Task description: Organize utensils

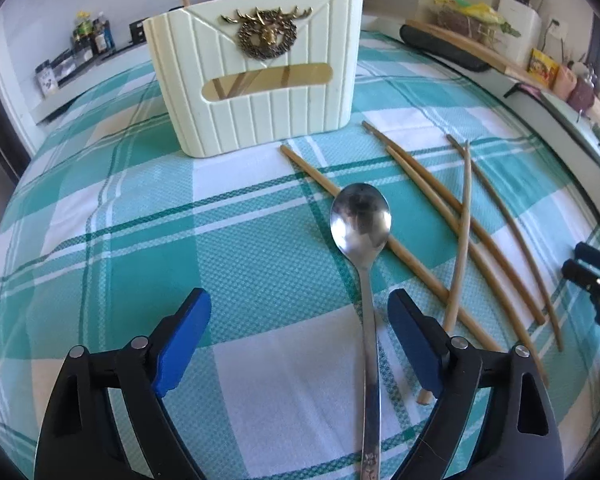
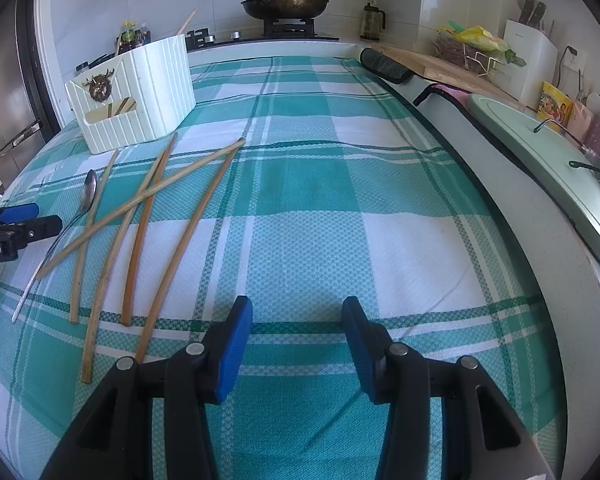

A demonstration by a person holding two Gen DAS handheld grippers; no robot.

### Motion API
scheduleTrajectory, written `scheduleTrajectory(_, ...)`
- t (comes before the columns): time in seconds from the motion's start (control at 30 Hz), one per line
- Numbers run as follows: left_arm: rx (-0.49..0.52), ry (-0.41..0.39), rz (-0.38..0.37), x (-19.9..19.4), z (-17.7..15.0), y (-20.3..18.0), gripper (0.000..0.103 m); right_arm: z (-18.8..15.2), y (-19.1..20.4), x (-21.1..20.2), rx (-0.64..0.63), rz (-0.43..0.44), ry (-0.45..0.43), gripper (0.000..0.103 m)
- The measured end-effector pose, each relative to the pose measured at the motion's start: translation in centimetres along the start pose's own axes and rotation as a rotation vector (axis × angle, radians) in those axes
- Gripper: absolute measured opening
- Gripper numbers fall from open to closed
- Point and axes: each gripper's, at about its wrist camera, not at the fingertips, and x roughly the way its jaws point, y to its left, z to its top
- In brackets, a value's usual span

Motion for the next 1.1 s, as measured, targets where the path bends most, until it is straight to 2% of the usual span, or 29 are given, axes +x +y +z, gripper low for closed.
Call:
scheduleTrajectory(0.03,0.004,-0.003,0.004,0.1,-0.1,-0.1,0.087,0.0,0.0,0.0,0.0,0.0,0.0,0.047)
scheduleTrajectory(0.07,-0.003,-0.008,0.0,0.0,-0.2,-0.1,0.079,0.0,0.0,0.0,0.0,0.0,0.0,0.047)
scheduleTrajectory(0.1,-0.013,-0.009,-0.012,0.0,-0.2,0.0,0.065,0.0,0.0,0.0,0.0,-0.001,0.0,0.047)
scheduleTrajectory(0.13,-0.019,-0.012,-0.017,-0.1,-0.2,0.0,0.058,0.0,0.0,0.0,0.0,-0.001,0.0,0.047)
scheduleTrajectory(0.2,-0.019,-0.021,0.021,-0.4,-0.3,0.1,0.027,0.0,0.0,0.0,0.0,0.0,0.0,0.047)
scheduleTrajectory(0.27,-0.049,-0.019,0.037,-0.5,-0.3,0.7,0.013,0.0,0.0,0.0,0.0,-0.001,0.0,0.047)
scheduleTrajectory(0.63,-0.207,-0.015,0.153,-1.9,-2.7,7.1,0.013,0.1,-0.2,0.0,0.007,0.002,0.0,0.047)
scheduleTrajectory(0.73,-0.23,-0.017,0.153,-2.3,-3.4,8.3,0.016,0.3,-0.1,-0.3,0.013,0.03,-0.008,0.047)
scheduleTrajectory(0.8,-0.232,-0.025,0.144,-2.4,-3.8,8.5,0.017,0.9,0.4,-0.6,0.027,0.083,-0.008,0.047)
scheduleTrajectory(0.83,-0.23,-0.027,0.148,-2.5,-3.8,8.4,0.019,1.4,0.7,-0.7,0.036,0.116,-0.009,0.047)
scheduleTrajectory(0.9,-0.223,-0.031,0.153,-2.7,-4.1,8.2,0.031,2.3,1.6,-0.6,0.049,0.161,-0.006,0.047)
scheduleTrajectory(0.97,-0.218,-0.033,0.152,-2.9,-4.3,8.1,0.036,3.3,2.6,0.2,0.048,0.187,0.012,0.047)
scheduleTrajectory(1.03,-0.208,-0.033,0.153,-3.2,-4.5,8.0,0.038,3.9,3.6,1.1,0.032,0.189,0.033,0.047)
scheduleTrajectory(1.1,-0.198,-0.033,0.162,-3.3,-4.8,7.9,0.044,4.2,4.6,2.0,0.001,0.177,0.048,0.047)
